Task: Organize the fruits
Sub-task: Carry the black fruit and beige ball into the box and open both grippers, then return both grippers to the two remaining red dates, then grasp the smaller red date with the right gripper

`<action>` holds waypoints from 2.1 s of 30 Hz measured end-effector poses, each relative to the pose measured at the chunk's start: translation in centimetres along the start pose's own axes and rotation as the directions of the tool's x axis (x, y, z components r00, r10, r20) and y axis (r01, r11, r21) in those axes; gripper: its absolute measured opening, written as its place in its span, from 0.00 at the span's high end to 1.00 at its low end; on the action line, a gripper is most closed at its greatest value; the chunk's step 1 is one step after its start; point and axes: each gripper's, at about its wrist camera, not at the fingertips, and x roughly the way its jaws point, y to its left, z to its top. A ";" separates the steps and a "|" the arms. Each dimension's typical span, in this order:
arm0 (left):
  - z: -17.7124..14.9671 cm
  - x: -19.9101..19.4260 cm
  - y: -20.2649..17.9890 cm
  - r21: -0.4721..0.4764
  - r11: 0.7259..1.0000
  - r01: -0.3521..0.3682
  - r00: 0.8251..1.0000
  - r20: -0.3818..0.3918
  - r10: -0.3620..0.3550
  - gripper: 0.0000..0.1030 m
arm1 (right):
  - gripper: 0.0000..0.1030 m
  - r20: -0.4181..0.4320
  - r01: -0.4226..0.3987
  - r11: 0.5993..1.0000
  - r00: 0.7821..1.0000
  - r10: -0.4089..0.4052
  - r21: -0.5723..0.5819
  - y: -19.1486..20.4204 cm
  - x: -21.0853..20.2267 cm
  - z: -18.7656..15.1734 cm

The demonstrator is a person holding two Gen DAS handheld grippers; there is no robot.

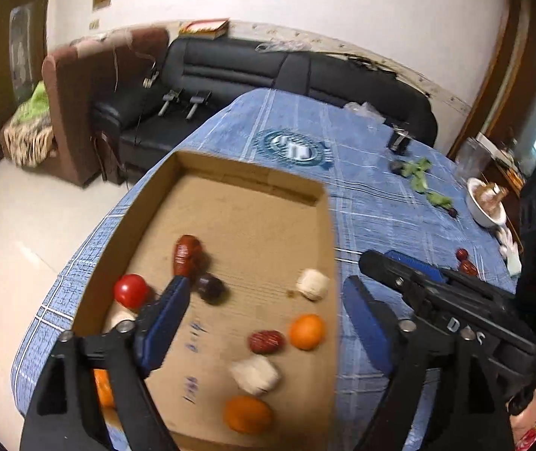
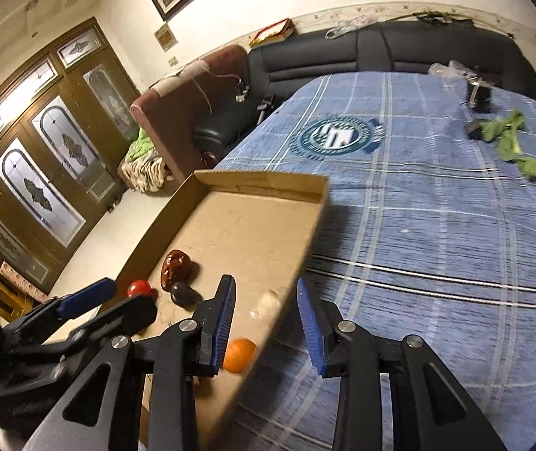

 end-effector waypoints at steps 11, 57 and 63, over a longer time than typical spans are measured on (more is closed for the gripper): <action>-4.5 -2.9 -9.7 0.174 0.983 -0.065 0.996 0.067 0.054 0.18 | 0.60 0.057 0.162 0.987 0.985 -0.163 0.021 -6.9 -8.1 -4.2; -5.0 4.9 -18.0 0.253 0.946 0.203 0.971 -0.180 -0.160 0.33 | 0.66 -0.035 0.459 0.816 0.877 -0.479 0.350 -28.2 -12.2 -4.6; -3.3 8.2 -22.8 0.319 0.927 0.197 0.973 -0.176 -0.147 0.33 | 0.65 -0.002 0.506 0.790 0.842 -0.539 0.346 -28.0 -13.9 -7.0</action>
